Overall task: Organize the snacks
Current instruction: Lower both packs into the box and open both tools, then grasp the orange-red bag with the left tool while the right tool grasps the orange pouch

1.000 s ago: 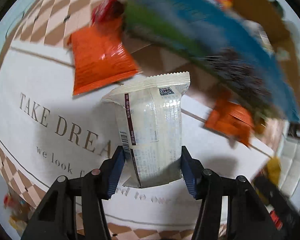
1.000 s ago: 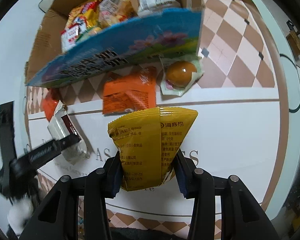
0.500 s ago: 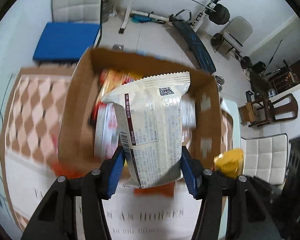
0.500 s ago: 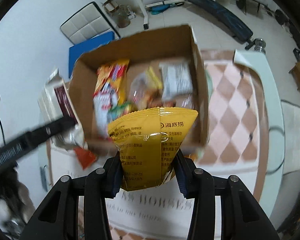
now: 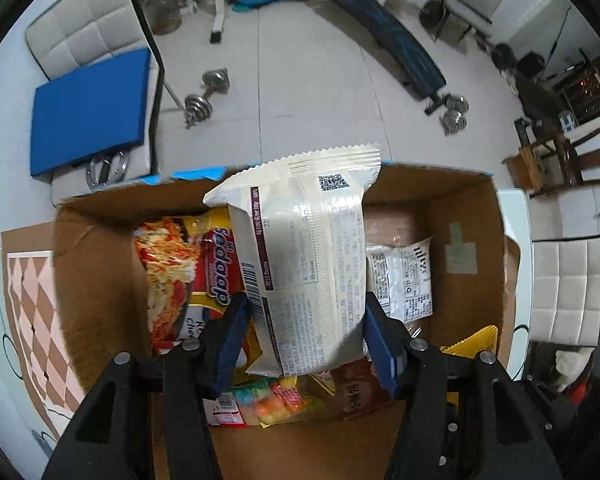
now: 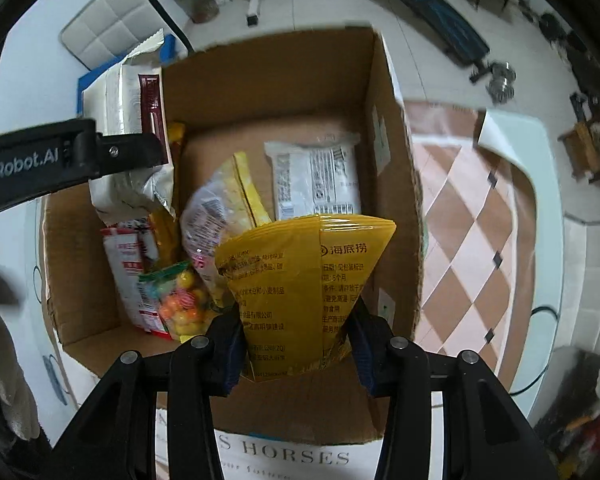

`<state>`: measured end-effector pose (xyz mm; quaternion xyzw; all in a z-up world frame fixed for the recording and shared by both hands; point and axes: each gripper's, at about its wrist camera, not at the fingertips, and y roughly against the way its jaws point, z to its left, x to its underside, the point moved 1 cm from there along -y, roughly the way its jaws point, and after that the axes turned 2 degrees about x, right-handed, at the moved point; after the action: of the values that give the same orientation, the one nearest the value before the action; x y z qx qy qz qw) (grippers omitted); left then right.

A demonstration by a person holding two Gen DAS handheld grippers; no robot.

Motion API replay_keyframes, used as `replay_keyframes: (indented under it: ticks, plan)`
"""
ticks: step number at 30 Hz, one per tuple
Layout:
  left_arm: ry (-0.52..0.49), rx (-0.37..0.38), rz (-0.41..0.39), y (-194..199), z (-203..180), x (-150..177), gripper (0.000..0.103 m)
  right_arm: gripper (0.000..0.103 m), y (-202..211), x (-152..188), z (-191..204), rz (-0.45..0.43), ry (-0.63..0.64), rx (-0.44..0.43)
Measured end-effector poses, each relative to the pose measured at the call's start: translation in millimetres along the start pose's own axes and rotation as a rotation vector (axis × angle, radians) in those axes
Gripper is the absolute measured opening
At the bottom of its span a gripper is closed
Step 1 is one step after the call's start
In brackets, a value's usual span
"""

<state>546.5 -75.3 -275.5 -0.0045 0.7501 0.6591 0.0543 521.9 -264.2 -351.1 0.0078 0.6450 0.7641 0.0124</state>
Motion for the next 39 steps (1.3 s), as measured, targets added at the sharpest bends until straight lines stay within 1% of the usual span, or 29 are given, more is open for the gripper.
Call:
replay_keyframes:
  ticks: [1, 2, 3, 4, 5, 6, 11, 13, 18, 22, 26, 32, 39]
  plan:
    - [0.011, 0.012, 0.006, -3, 1, -1, 0.054, 0.063, -5, -2, -2, 0.021, -0.010, 0.000]
    - [0.027, 0.016, 0.010, -5, 3, -1, 0.055, 0.073, -7, -2, -2, 0.025, -0.010, 0.004]
    - [0.037, 0.019, 0.012, -3, 4, 0, 0.060, 0.079, -8, -3, -2, 0.023, -0.008, -0.001]
    - [0.038, 0.030, 0.018, -4, 5, 0, 0.067, 0.083, -7, -2, -1, 0.023, -0.004, -0.008]
    - [0.033, 0.026, 0.017, -5, 6, -1, 0.082, 0.085, -7, -1, 1, 0.023, 0.003, 0.007]
    - [0.029, 0.022, 0.008, -3, 6, -1, 0.088, 0.091, -6, -1, 3, 0.020, 0.010, 0.018]
    - [0.031, 0.033, -0.045, 13, 10, 10, 0.088, 0.092, 1, 1, 6, -0.006, 0.006, 0.035]
    - [0.033, 0.039, -0.079, 22, 12, 17, 0.089, 0.093, 5, 4, 6, -0.018, 0.004, 0.043]
    - [0.037, -0.001, -0.137, 40, 16, 37, 0.089, 0.094, 21, 15, 11, -0.060, 0.012, 0.061]
    - [0.052, -0.018, -0.193, 59, 21, 61, 0.089, 0.095, 38, 31, 11, -0.103, 0.017, 0.067]
    - [0.064, -0.052, -0.265, 80, 22, 89, 0.089, 0.095, 53, 46, 14, -0.147, 0.026, 0.073]
    - [0.094, -0.074, -0.366, 114, 23, 133, 0.089, 0.096, 82, 80, 15, -0.234, 0.040, 0.084]
    - [0.123, -0.099, -0.469, 146, 16, 183, 0.090, 0.096, 118, 122, 18, -0.311, 0.062, 0.048]
